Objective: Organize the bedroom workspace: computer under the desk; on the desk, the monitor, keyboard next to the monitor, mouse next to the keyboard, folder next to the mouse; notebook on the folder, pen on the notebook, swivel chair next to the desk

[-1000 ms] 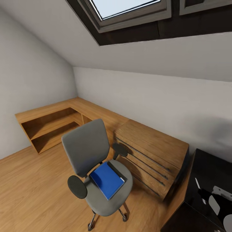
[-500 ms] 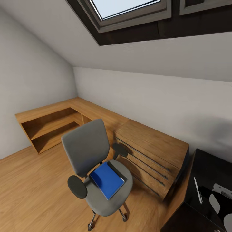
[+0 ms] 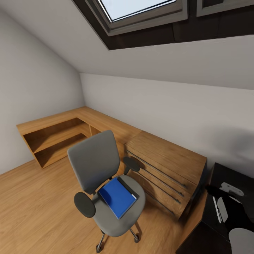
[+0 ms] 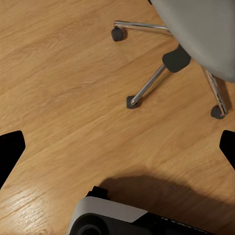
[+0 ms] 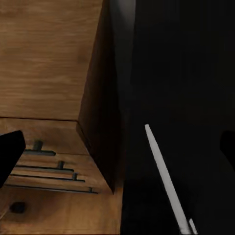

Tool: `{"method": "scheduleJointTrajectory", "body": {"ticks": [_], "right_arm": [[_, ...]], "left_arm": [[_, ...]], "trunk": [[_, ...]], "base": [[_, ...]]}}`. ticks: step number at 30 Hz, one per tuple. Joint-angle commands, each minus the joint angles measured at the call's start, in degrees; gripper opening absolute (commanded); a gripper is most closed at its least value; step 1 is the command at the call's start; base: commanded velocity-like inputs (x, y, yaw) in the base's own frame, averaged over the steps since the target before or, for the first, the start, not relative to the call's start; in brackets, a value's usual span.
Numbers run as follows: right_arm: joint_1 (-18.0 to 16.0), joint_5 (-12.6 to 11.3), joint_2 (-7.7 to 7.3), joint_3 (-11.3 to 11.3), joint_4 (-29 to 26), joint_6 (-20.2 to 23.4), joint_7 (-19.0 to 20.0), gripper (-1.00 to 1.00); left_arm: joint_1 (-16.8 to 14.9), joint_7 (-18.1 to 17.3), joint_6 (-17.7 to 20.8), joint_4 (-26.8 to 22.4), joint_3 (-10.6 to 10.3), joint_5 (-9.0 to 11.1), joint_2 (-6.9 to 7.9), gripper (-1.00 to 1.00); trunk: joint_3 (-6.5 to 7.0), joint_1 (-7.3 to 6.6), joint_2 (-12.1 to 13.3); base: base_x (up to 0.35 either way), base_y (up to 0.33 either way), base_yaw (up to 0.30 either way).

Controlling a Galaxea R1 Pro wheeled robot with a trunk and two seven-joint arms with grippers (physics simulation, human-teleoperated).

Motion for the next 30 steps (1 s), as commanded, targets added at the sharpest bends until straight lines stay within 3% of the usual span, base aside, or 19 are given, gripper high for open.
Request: {"method": "scheduleJointTrajectory", "body": {"ticks": [1,5,9,14,16,21,22,23,26,30], "right_arm": [[0.1,0.0,0.51,0.0,-0.9,1.1,-0.1,1.00],[0.9,0.4,4.39,0.0,-3.6,3.9,-0.4,1.00],[1.0,2.2,6.94,0.0,-3.9,4.2,-1.1,1.00],[1.2,8.8,11.33,0.0,-2.7,1.1,-1.7,1.00],[1.2,10.7,12.32,0.0,0.2,-2.6,-1.8,1.00],[1.2,12.1,12.81,0.2,9.2,-12.2,-1.9,1.00],[1.2,12.6,12.97,0.5,13.8,-18.9,-1.9,1.00],[1.2,13.0,13.17,0.9,21.9,-32.8,-2.0,1.00],[1.1,13.0,13.19,1.0,27.0,-40.0,-2.0,1.00],[1.1,13.0,13.18,1.0,29.5,-43.0,-2.0,1.00]], "left_arm": [[0.0,0.4,0.3,-0.1,-0.2,0.3,0.07,1.00],[0.0,0.4,0.3,-0.1,-0.2,0.3,0.07,1.00],[0.0,0.4,0.3,-0.1,-0.2,0.3,0.07,1.00],[0.0,0.4,0.3,-0.1,-0.2,0.3,0.07,1.00],[0.0,0.4,0.3,-0.1,-0.2,0.3,0.07,1.00],[0.0,0.4,0.3,-0.1,-0.2,0.3,0.07,1.00],[0.0,0.4,0.3,-0.1,-0.2,0.3,0.07,1.00],[0.0,0.4,0.3,-0.1,-0.2,0.3,0.07,1.00],[0.0,0.4,0.3,-0.1,-0.2,0.3,0.07,1.00],[0.0,0.4,0.3,-0.1,-0.2,0.3,0.07,1.00]], "trunk": [[-0.08,0.02,-0.1],[-0.08,0.02,-0.1],[-0.08,0.02,-0.1],[-0.08,0.02,-0.1],[-0.08,0.02,-0.1],[-0.08,0.02,-0.1],[-0.10,0.02,-0.1],[-0.13,0.02,-0.1],[-0.21,0.02,-0.1],[-0.32,0.02,-0.1]], "base": [[0.000,0.000,0.000],[0.000,0.000,0.004],[0.000,0.000,0.098],[0.000,0.000,0.230],[0.000,0.000,0.267],[0.000,0.000,0.273],[0.000,0.000,0.275],[0.000,0.000,0.276],[0.000,0.000,0.276],[0.000,0.000,0.276]]}}
